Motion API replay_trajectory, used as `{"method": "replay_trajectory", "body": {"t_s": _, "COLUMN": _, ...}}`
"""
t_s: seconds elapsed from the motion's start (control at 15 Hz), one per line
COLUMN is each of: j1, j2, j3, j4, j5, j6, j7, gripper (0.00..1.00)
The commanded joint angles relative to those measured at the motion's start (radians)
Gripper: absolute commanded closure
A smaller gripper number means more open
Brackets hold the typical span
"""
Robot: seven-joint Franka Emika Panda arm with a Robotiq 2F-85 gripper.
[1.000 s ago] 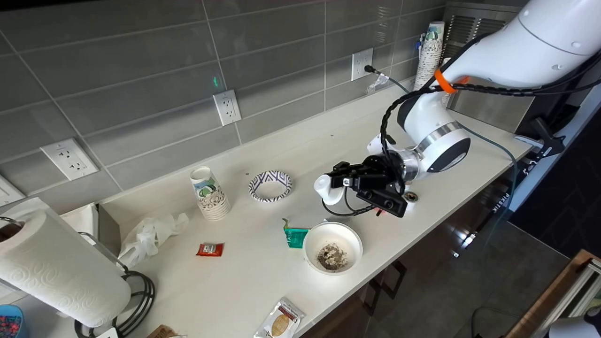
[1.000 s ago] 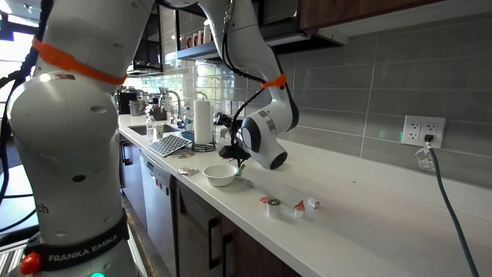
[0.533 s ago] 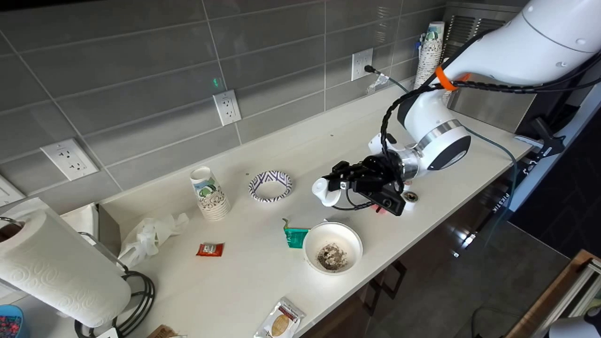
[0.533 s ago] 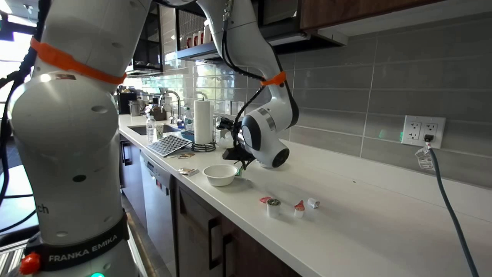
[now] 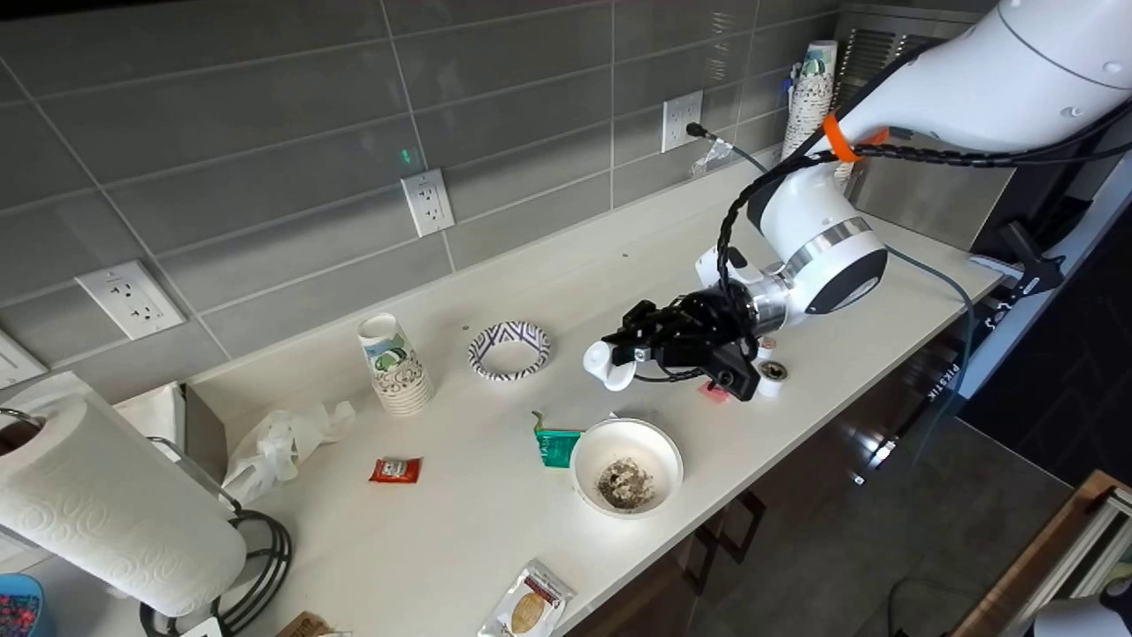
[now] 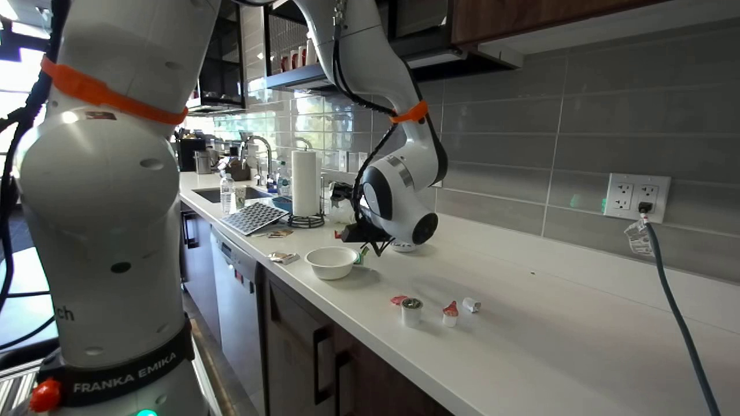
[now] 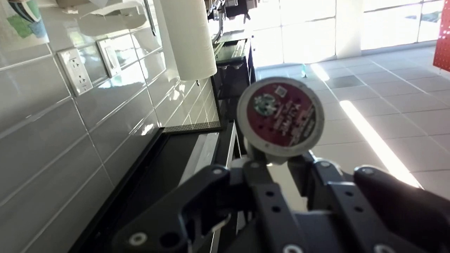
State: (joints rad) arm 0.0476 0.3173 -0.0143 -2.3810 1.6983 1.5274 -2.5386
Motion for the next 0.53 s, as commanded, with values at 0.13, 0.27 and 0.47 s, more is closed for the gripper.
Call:
{"method": "replay_trajectory", "body": {"t_s": 0.13, "j1": 0.033, "j2": -0.046, "j3": 0.0, "j4": -0.018, "j5": 0.004, "j6": 0.167, "j7": -0.055, "gripper": 0.94}}
{"method": "replay_trajectory", "body": {"t_s": 0.27, "j1": 0.045, "j2": -0.053, "j3": 0.005, "j4": -0.018, "j5": 0.004, "j6": 0.246, "j7": -0.071, "gripper": 0.94}}
{"method": "replay_trajectory", "body": {"t_s": 0.47, "j1": 0.05, "j2": -0.062, "j3": 0.016, "j4": -0.017, "j5": -0.001, "j6": 0.304, "j7": -0.066, "gripper": 0.94}}
